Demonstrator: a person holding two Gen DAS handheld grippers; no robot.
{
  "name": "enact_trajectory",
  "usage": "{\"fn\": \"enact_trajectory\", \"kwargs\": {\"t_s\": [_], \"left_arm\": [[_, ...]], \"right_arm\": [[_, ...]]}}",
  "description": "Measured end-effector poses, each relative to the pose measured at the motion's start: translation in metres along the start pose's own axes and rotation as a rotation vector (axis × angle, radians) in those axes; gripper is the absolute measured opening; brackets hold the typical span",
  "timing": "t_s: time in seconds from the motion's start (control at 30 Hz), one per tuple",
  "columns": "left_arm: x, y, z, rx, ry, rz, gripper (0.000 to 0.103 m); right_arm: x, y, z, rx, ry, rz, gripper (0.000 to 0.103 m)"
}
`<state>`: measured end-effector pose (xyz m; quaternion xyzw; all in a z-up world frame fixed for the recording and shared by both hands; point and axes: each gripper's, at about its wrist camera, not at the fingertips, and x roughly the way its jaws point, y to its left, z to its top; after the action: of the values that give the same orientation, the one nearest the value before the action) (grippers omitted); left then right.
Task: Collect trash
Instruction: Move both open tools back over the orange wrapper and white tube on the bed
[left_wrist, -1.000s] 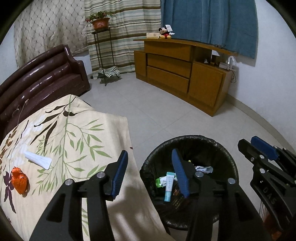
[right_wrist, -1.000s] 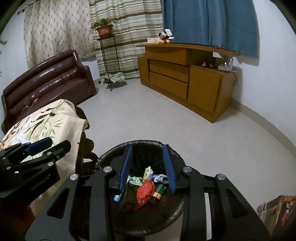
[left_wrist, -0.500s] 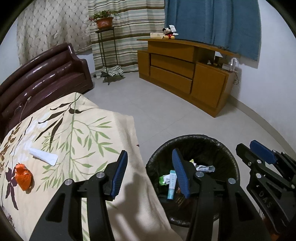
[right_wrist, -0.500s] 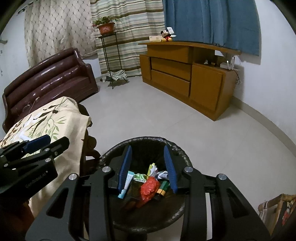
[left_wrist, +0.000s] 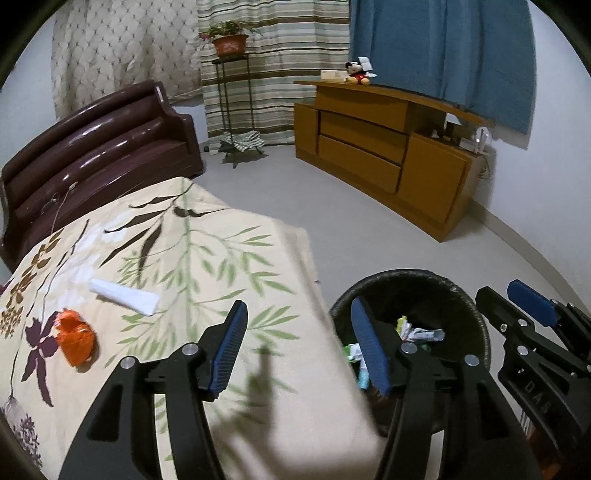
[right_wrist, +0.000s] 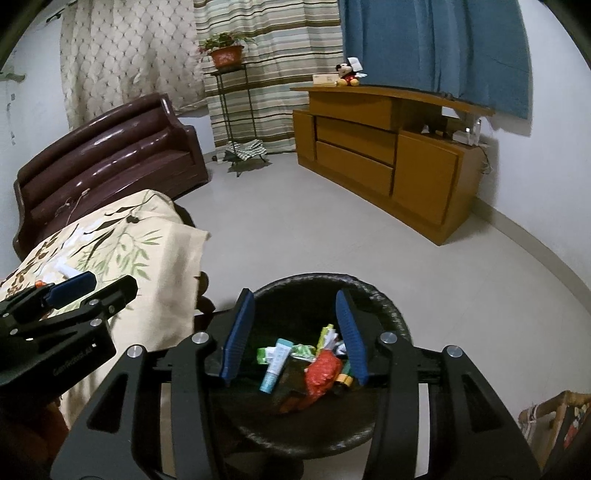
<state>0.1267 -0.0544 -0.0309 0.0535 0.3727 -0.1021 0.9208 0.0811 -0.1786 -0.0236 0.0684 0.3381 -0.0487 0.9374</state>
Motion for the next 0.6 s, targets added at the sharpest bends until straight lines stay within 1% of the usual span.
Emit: {"fn": "enact_trajectory", "kwargs": {"t_s": [0.1,0.4,0.6], "left_arm": [[-0.003,0.014,-0.002,-0.017,0.003,0.025,0.058],[-0.008,0.074,-0.013,-0.093,0.022,0.126,0.059],[-0.015,0.115,-0.019,-0.151,0.021,0.212,0.059]], "right_arm": [[0.000,0.014,0.002,-0.018,-0.001,0.022,0.045],[0.005,0.065,0.007,-0.082,0.015,0.111,0.046],[0.012,0.105,0.011,-0.136,0.026,0.168,0.046]]}}
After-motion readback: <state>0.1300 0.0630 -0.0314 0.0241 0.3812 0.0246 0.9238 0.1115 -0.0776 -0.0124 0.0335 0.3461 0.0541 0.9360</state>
